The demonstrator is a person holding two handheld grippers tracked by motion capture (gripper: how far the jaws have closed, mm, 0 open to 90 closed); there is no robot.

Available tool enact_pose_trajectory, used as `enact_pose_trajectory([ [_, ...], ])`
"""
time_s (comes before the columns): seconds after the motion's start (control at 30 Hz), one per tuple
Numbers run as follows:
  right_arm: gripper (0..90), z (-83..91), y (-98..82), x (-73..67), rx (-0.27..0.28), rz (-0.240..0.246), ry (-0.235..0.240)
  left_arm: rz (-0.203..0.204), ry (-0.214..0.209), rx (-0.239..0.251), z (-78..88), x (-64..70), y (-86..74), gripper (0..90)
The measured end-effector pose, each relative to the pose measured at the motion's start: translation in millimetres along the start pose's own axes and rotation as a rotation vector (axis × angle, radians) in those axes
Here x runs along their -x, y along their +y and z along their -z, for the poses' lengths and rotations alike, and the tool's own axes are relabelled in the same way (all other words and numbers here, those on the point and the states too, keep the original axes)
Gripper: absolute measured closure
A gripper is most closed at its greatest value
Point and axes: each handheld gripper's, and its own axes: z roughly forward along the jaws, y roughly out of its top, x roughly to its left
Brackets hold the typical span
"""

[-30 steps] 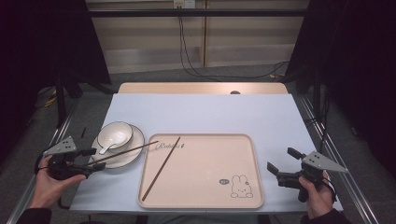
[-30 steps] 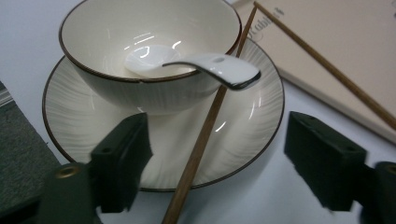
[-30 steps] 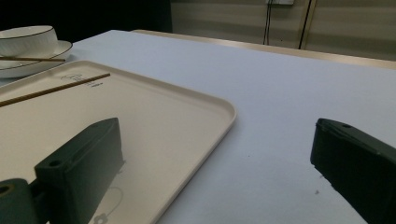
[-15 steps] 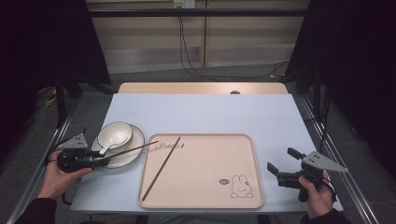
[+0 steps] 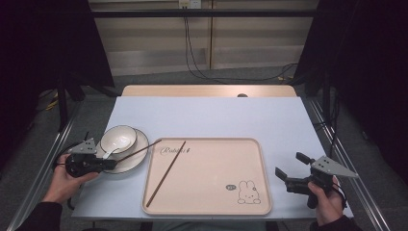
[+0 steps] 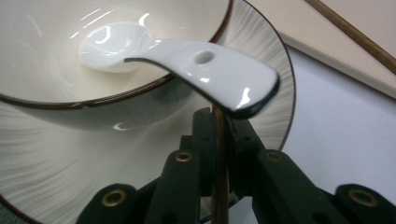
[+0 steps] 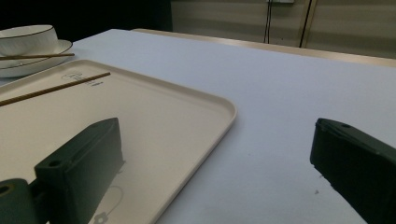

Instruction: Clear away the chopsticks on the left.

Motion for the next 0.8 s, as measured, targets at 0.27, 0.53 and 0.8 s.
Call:
enact_pose_trajectory([
  [0.27, 2.0, 0.0, 0.0, -0.1, -0.001, -0.002, -0.001, 0.016, -0.019, 0.004, 1.9, 2.7, 0.2, 84.3],
  [0.53, 2.0, 0.1, 0.1, 0.1, 0.001, 0.001, 0.003, 0.056, -0.045, 0.034, 3.8, 7.7, 1.8, 84.4],
  [0.8, 2.0, 0.4, 0.1, 0.2, 0.001, -0.001, 0.004, 0.095, -0.035, 0.043, 8.5, 12.9, 2.9, 84.6],
])
